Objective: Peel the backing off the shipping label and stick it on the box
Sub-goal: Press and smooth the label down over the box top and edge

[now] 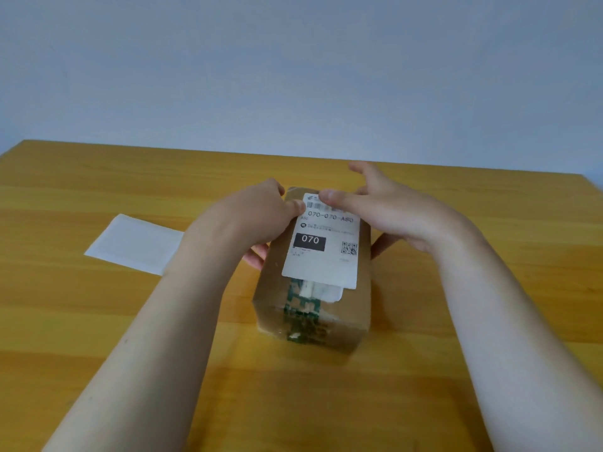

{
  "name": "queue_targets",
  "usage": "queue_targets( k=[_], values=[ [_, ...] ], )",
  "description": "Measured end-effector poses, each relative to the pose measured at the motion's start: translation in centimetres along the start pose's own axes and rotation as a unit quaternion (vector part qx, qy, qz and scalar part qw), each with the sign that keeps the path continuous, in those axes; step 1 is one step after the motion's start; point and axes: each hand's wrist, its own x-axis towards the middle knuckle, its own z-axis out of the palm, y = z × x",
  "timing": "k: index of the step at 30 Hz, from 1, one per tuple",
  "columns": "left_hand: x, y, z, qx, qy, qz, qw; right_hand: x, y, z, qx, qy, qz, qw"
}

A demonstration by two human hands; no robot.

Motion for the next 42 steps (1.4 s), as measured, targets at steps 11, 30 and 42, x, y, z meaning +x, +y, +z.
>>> queue_targets(
  k=[11,30,42],
  values=[
    [1.8,-1.1,0.0,-0.077,0.026,0.032,0.996,2.1,1.7,0.2,0.033,-0.016,-0.058,0.998],
    [2.7,-1.0,1.6,-0.025,0.093,0.025,0.995,2.4,1.7,1.4,0.055,0.077,-0.082,0.992],
    [3.4,-1.4,1.7,-0.026,0.151,0.028,0.988,2.9,1.8,1.9,0.041,0.138,-0.090,0.985]
  ],
)
